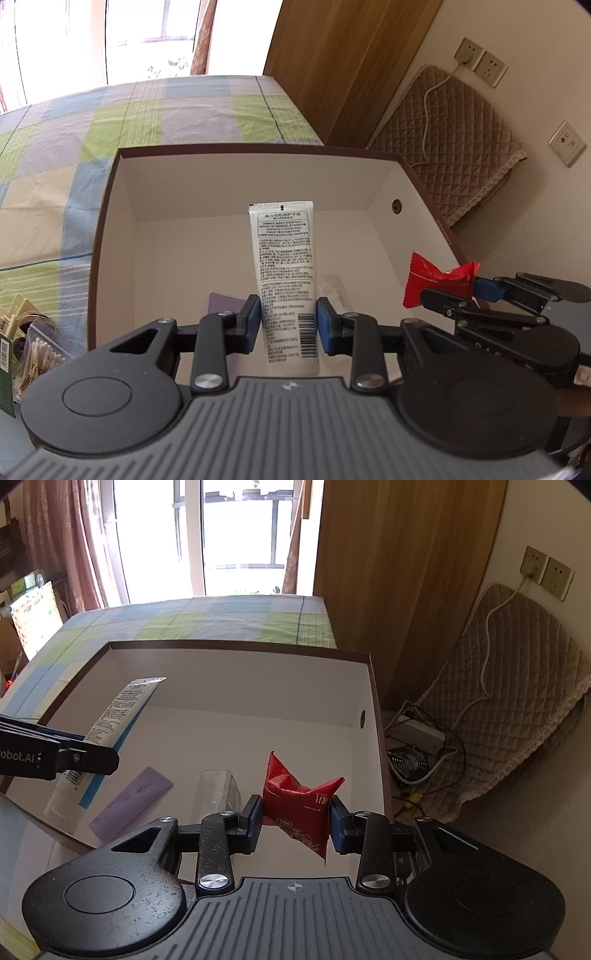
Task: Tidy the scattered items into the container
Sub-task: 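Lower both held items into the box and open both tools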
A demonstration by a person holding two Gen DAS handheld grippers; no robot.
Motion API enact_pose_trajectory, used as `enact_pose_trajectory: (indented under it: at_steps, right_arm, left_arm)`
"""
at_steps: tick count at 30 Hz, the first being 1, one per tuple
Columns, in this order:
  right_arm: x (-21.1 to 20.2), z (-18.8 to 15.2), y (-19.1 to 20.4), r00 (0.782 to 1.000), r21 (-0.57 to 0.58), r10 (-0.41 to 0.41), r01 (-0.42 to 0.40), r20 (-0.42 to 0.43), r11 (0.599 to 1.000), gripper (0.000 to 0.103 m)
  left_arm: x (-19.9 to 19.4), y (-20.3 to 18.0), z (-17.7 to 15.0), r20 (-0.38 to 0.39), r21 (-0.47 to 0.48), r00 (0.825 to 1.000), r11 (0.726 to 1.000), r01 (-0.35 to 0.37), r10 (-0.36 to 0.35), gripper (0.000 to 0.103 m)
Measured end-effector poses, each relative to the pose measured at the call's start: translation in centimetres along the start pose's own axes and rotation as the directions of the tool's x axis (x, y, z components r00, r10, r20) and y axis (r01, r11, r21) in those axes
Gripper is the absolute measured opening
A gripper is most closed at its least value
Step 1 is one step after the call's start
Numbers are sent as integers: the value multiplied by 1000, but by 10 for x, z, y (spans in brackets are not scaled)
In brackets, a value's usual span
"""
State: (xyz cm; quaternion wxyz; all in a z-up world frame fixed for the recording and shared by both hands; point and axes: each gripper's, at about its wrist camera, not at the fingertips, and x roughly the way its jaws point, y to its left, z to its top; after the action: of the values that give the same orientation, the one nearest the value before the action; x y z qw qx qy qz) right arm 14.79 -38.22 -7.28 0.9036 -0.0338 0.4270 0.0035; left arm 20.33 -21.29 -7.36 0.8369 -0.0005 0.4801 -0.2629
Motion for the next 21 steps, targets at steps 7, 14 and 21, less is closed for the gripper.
enact_pose_trajectory:
  at_steps: [7, 14, 21]
  right_arm:
    - [14, -1, -6, 999, -1, -12, 12, -33, 1000, 39]
    - [19, 0, -10, 998, -11, -15, 15, -58, 1000, 40]
    - [19, 4, -9, 998, -13, -11, 11, -64, 1000, 40]
  left_arm:
    - [29, -3, -3, -60, -3, 998, 1000, -12, 12, 27]
    - [47, 1, -12, -123, -22, 992, 1000, -21, 18, 28]
    - [40, 2, -12, -108, -14, 994, 1000, 2, -3, 26]
